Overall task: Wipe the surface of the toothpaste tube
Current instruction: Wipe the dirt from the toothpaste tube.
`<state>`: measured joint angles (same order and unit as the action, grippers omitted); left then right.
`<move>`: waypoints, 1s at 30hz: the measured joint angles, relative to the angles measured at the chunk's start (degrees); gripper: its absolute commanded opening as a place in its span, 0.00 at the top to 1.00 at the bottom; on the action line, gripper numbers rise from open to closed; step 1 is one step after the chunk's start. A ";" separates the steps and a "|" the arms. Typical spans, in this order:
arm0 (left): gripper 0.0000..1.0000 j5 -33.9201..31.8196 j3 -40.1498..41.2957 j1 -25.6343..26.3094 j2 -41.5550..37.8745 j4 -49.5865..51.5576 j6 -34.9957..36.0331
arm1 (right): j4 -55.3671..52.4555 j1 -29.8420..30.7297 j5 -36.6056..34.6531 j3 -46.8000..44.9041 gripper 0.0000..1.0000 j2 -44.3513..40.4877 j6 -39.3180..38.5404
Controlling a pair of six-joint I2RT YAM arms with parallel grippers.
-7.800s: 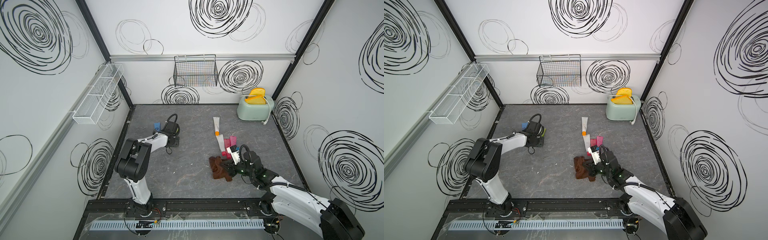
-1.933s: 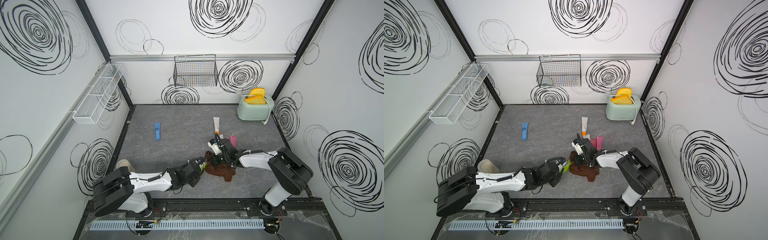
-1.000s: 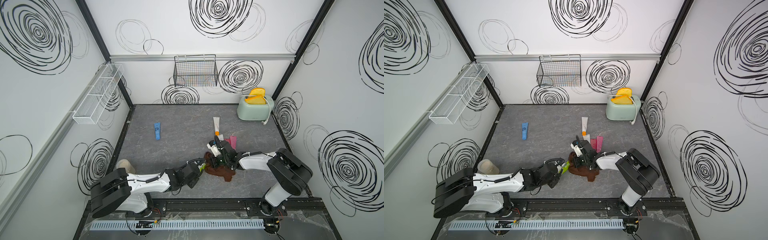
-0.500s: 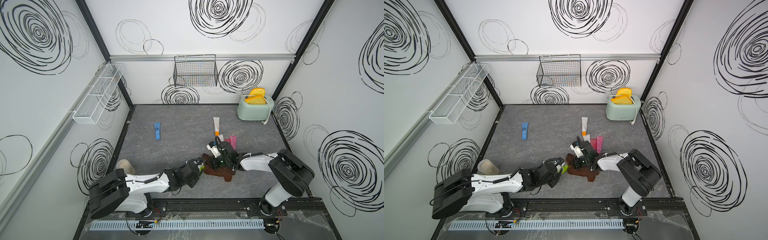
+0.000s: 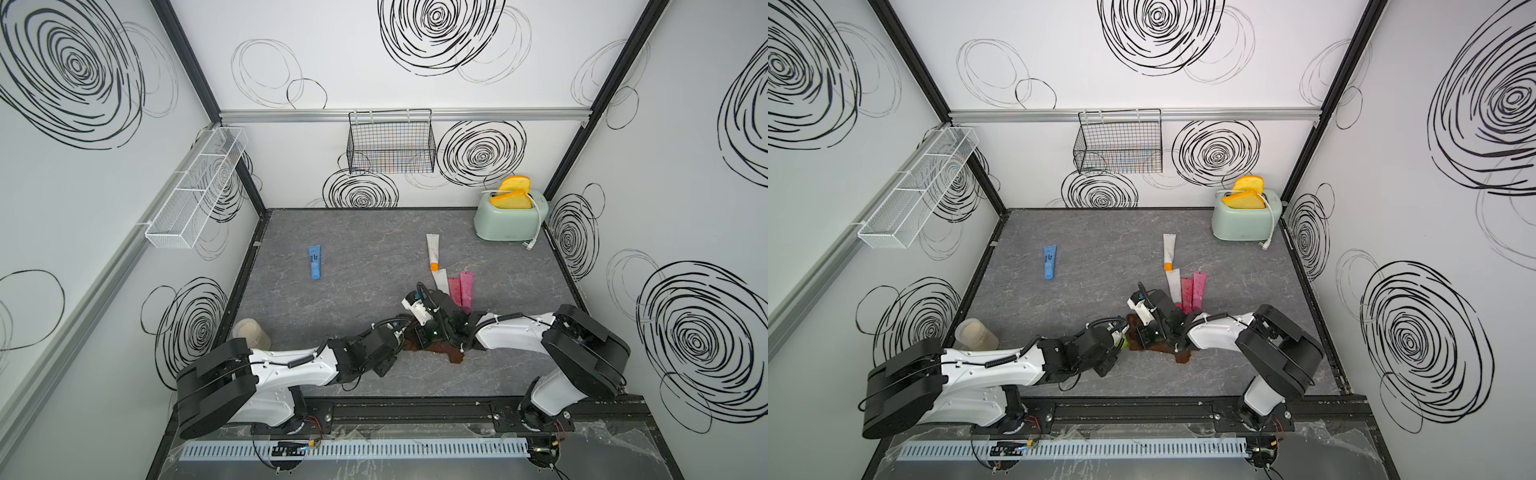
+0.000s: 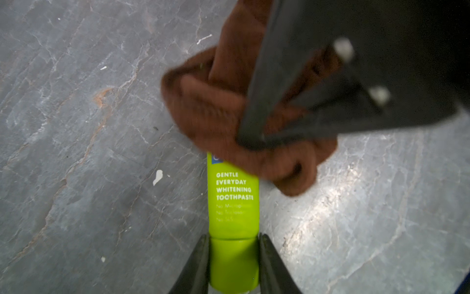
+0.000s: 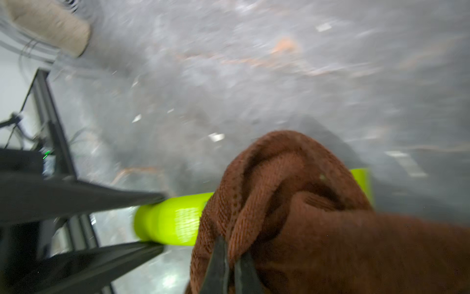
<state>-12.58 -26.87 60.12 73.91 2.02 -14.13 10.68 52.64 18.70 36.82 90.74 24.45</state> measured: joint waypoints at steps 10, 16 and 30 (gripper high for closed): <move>1.00 -0.98 0.13 -0.11 0.00 -1.42 0.00 | -2.08 -9.25 4.48 0.74 1.00 2.51 -2.36; 1.00 -1.62 0.13 -0.11 0.00 -2.29 0.02 | -5.49 -14.45 3.48 3.04 1.00 4.35 -4.17; 1.00 -1.77 0.13 -0.11 0.00 -0.59 0.22 | -7.19 0.46 1.84 4.55 1.00 2.86 -1.42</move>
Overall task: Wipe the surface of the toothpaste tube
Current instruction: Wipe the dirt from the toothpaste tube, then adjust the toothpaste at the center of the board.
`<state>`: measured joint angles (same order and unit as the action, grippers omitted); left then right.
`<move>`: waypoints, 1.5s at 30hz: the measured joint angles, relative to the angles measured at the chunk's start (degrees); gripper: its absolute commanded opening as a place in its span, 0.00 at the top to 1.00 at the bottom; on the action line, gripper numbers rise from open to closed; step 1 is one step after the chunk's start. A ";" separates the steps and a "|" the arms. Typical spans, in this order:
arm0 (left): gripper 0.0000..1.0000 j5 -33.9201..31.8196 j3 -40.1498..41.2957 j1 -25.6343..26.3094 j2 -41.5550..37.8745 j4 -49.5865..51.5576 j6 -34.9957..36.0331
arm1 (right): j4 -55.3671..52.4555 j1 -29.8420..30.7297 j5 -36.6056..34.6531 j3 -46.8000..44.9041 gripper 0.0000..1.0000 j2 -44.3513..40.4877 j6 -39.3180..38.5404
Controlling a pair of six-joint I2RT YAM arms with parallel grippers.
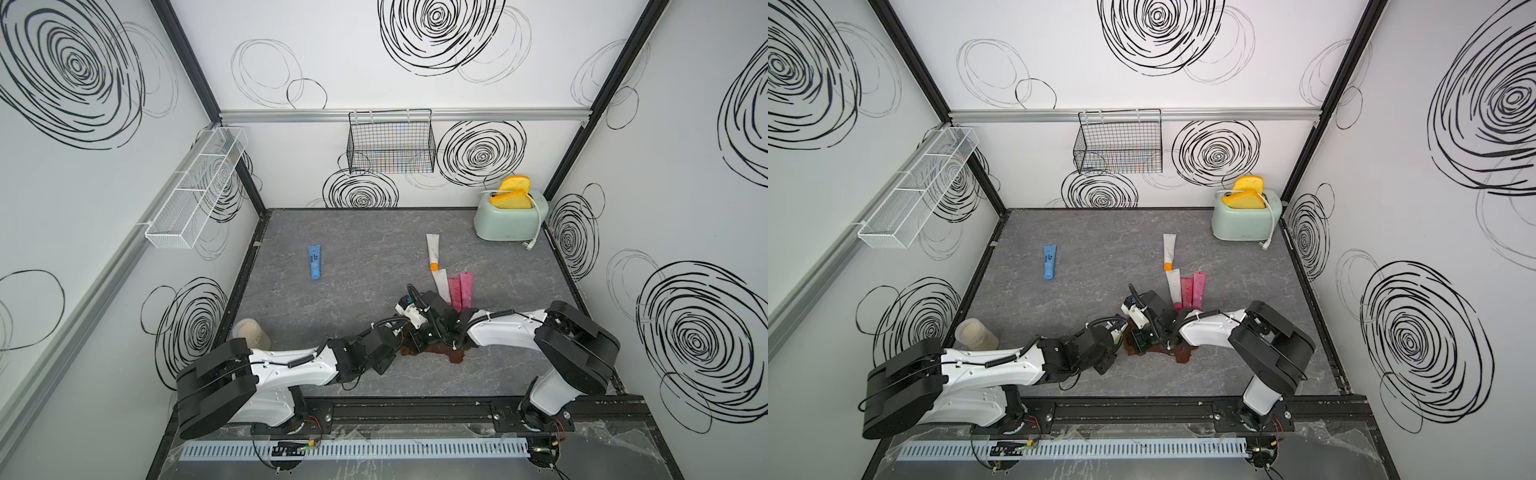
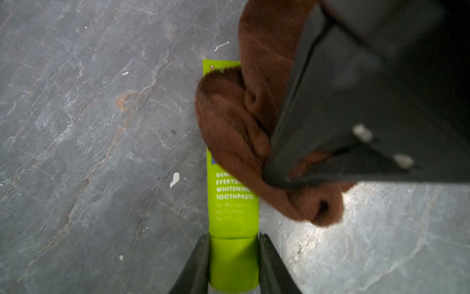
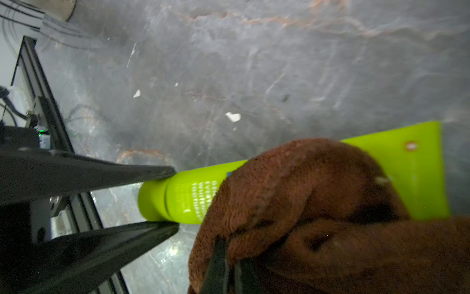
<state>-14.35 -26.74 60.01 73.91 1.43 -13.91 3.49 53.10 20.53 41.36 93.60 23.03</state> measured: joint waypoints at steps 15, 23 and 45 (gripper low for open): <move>1.00 0.28 0.00 -2.10 -0.74 -1.73 -0.44 | -1.77 -14.03 1.49 -1.92 1.00 -0.79 -3.58; 0.24 1.77 -3.21 -3.02 -0.46 2.45 -2.93 | 1.27 -12.04 0.57 -11.93 1.00 -9.31 -3.87; 0.46 31.56 -6.45 -25.00 5.62 -0.44 -11.41 | 6.01 -10.91 -5.09 -18.01 1.00 -17.05 -1.75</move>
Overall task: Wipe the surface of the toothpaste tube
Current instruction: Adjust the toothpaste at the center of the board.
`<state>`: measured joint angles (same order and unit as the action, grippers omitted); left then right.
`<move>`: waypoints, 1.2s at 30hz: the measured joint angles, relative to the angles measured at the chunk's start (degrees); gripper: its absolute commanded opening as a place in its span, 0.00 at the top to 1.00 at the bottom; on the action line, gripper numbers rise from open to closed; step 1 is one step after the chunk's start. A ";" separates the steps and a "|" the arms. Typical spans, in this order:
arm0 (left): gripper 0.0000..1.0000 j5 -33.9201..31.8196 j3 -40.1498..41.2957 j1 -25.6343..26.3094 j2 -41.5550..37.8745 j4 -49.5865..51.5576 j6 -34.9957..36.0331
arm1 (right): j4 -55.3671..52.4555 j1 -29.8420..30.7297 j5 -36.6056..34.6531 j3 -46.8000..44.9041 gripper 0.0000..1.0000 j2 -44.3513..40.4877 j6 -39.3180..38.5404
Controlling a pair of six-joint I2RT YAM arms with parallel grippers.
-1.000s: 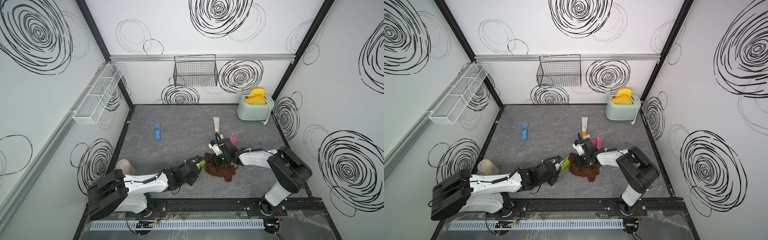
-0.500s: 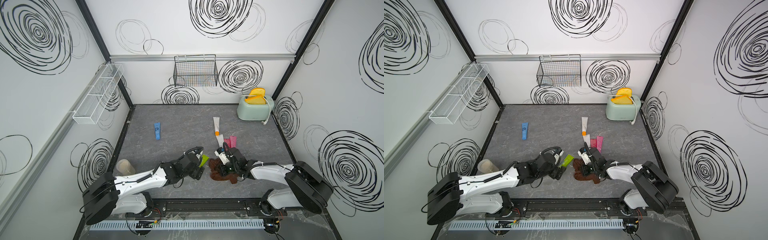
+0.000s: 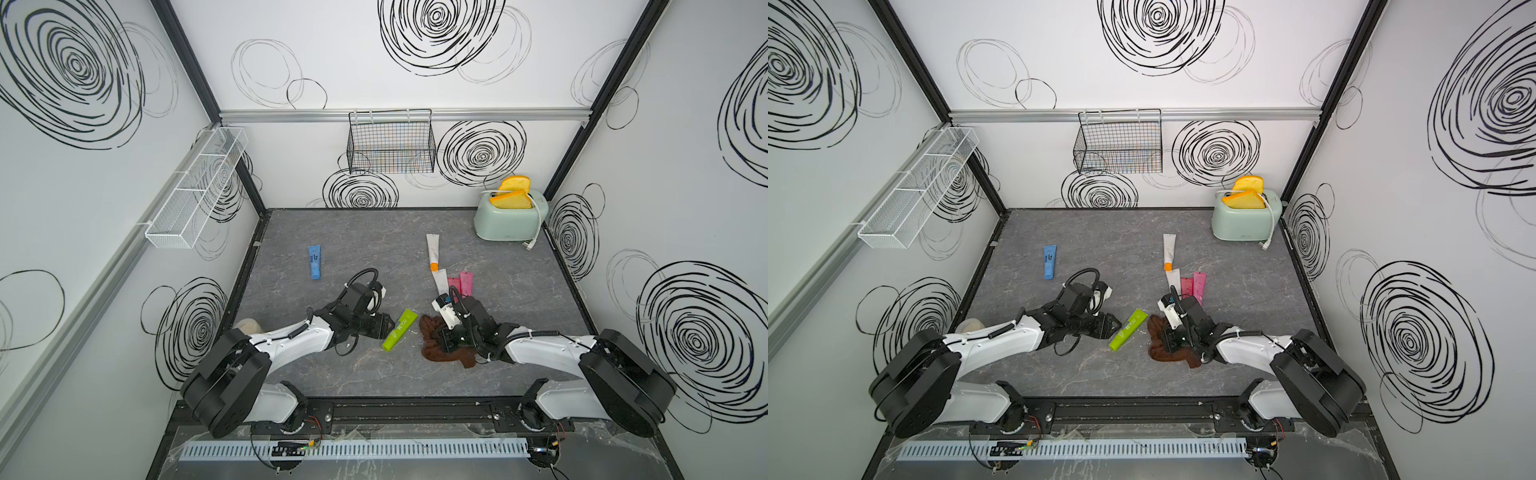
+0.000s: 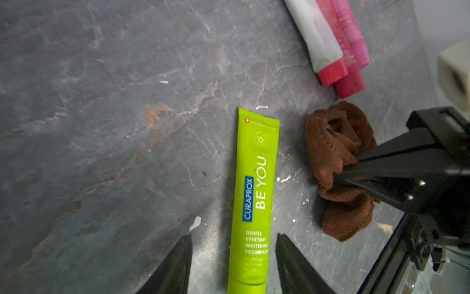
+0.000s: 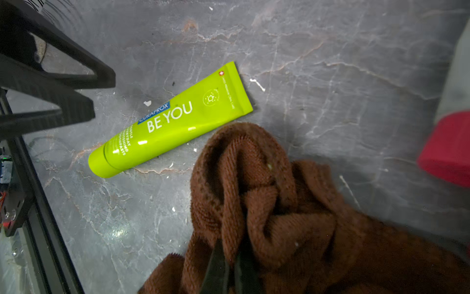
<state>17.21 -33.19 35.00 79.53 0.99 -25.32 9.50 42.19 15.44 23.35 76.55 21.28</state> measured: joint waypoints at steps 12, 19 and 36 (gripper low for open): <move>0.71 4.55 1.42 1.44 5.42 -6.05 -0.26 | 0.42 0.50 -0.35 0.00 1.00 1.51 0.00; 0.94 4.17 1.42 2.86 5.66 -7.30 -0.20 | 0.87 0.76 -0.57 0.00 1.00 1.92 -0.02; 1.00 -25.81 -9.16 12.50 0.20 12.55 3.89 | 1.01 0.87 -1.86 -0.07 1.00 -0.48 0.13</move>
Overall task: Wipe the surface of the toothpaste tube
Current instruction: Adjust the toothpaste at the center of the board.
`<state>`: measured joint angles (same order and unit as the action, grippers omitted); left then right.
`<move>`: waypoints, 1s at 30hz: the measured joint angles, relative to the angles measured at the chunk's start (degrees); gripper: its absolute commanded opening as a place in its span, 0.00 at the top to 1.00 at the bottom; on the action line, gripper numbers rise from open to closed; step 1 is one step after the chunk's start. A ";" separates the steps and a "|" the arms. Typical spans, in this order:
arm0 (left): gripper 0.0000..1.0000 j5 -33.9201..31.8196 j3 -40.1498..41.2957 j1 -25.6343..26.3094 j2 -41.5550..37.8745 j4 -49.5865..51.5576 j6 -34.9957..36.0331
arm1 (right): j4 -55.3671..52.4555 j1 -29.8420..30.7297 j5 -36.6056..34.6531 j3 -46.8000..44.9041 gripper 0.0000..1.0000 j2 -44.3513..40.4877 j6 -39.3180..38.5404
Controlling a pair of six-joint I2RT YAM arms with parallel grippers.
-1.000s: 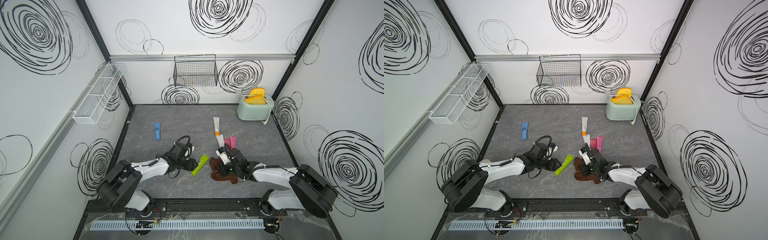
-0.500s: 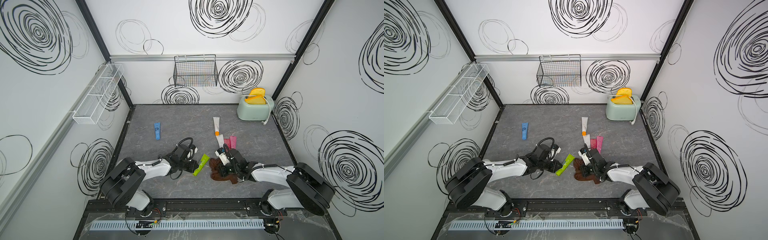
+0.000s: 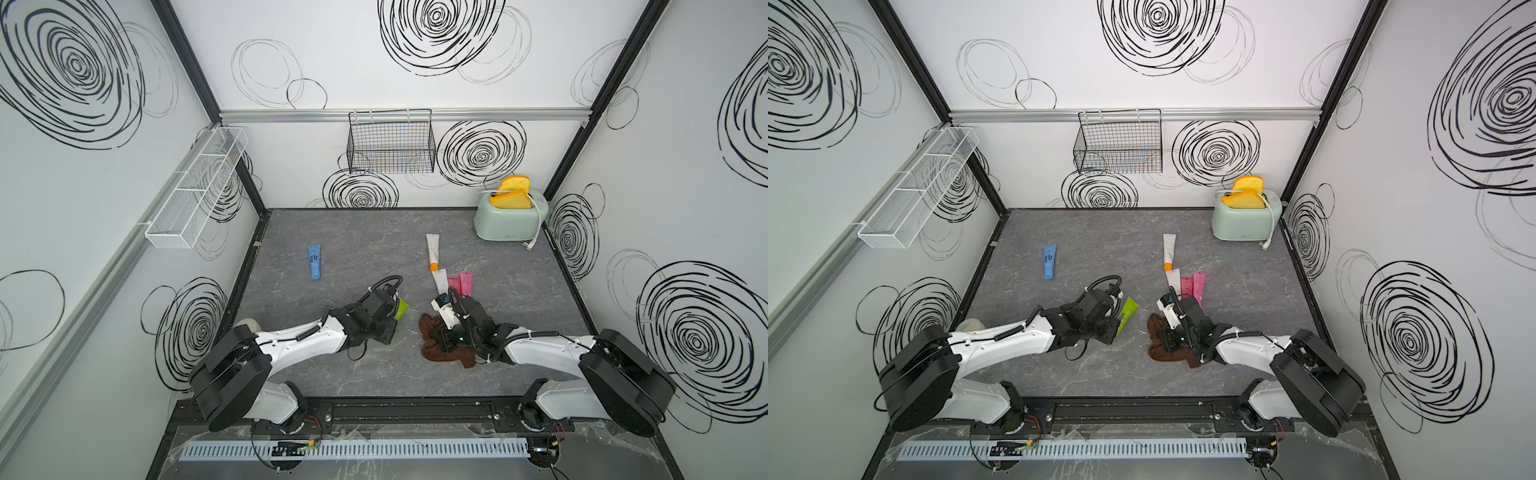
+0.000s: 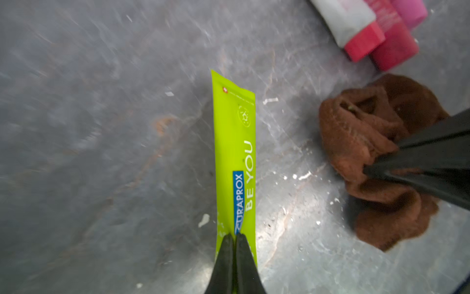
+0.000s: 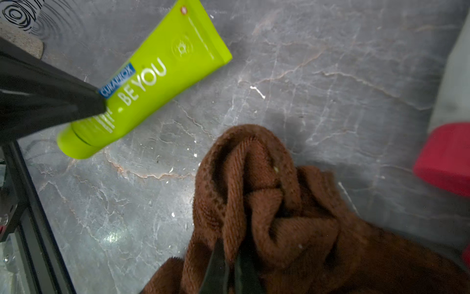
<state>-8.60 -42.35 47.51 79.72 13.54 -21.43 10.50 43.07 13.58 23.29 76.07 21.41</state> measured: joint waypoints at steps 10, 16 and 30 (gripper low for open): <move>1.00 -22.93 -5.16 7.34 7.17 4.15 5.49 | 0.00 0.00 -0.31 -0.04 1.00 -0.15 0.02; 1.00 -28.59 -5.90 10.43 14.86 5.84 6.95 | 0.02 0.00 -0.31 -0.04 1.00 0.70 0.02; 0.89 -33.27 -10.93 18.49 21.86 8.90 5.73 | 0.22 0.00 -0.11 -0.04 1.00 1.73 0.00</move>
<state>-41.87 -53.28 66.00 101.58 22.44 -15.70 10.72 43.07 13.47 23.24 77.80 21.41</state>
